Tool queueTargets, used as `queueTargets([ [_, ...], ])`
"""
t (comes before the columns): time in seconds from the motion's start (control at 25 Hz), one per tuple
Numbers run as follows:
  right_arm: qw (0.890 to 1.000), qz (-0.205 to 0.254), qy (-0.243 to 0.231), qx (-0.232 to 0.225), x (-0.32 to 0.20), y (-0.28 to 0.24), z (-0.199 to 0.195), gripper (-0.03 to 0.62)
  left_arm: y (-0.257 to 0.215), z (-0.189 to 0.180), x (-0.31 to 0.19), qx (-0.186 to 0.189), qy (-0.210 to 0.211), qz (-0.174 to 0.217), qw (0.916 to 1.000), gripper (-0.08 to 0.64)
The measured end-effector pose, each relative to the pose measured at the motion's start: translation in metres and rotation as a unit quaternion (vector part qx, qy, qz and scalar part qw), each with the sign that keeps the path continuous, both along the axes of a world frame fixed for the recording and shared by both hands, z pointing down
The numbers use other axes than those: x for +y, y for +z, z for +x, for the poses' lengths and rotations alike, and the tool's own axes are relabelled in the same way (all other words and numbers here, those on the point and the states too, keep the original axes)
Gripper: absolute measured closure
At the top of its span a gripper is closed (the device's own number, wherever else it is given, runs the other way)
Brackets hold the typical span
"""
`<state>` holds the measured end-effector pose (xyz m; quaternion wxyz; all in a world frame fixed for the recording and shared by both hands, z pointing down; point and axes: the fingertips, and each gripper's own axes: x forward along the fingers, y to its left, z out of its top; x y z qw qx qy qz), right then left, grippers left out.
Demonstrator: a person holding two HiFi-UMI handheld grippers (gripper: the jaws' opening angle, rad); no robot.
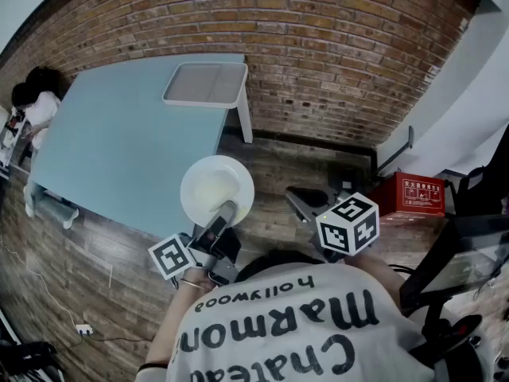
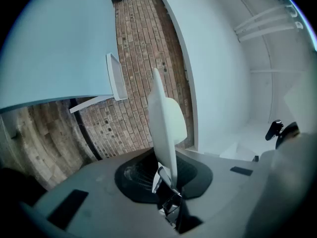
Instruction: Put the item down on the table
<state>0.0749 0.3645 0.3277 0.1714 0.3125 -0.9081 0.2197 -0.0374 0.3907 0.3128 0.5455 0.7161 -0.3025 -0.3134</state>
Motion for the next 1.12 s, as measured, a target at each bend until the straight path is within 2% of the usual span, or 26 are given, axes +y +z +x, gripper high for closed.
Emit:
queueTargets([
  [0.24,1.0,-0.001,-0.002,-0.003,0.0,0.001,-0.009,0.581,-0.001,-0.006,0.002,0.003,0.001,0.001,1.0,0.518],
  [0.44,0.999,-0.005,-0.008,-0.043,0.001,-0.004,-0.026,0.581,0.0,-0.018,0.005,0.002,0.004,0.0,1.0,0.518],
  [0.64,0.999,0.002,-0.006,-0.052,0.004,-0.001,-0.044,0.581,-0.002,-0.027,0.009,0.0,0.021,0.012,0.9997,0.518],
  [0.88,0.999,0.033,0.01,-0.021,0.004,0.006,-0.055,0.581,-0.005,-0.036,-0.002,-0.011,0.046,0.028,0.9985,0.518],
  [1.12,0.999,0.025,0.029,-0.023,-0.012,0.008,-0.048,0.581,-0.013,-0.03,-0.026,-0.001,0.058,0.033,0.9978,0.518],
])
